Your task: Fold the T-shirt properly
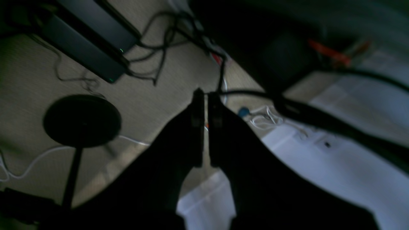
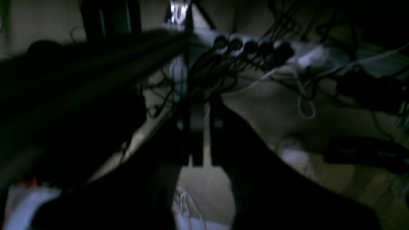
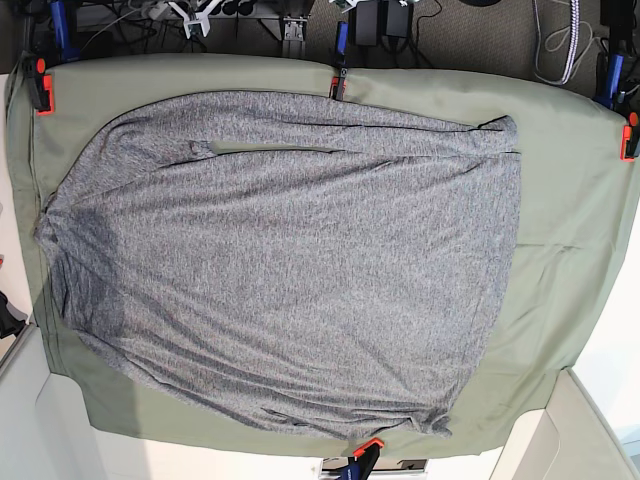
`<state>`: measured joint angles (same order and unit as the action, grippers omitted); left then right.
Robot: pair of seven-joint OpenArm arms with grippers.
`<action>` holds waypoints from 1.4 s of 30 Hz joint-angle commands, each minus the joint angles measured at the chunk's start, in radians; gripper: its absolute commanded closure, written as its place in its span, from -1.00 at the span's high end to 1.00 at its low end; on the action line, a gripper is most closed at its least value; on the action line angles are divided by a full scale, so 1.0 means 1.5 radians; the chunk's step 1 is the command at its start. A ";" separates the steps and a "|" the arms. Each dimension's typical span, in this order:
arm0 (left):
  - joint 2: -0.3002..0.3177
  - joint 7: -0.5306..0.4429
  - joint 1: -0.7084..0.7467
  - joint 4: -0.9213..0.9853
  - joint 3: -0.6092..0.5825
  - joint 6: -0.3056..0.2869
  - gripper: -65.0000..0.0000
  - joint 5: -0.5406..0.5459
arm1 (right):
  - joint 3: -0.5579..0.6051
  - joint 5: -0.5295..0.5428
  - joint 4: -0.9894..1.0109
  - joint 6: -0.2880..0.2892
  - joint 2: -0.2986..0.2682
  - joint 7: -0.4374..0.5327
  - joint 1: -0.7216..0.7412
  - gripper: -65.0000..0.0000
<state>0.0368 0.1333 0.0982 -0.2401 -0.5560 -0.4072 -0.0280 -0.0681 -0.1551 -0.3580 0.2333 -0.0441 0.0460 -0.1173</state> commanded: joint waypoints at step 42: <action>0.201 0.004 0.552 -1.002 0.549 -0.194 -0.11 0.295 | -0.203 0.410 -1.001 0.161 -0.151 -0.087 -0.436 -0.24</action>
<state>0.3302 0.1596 0.9123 -1.7279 0.2615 -0.6868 0.4030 -0.3637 0.4519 -1.8435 0.4736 -0.2630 -0.1074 -0.7639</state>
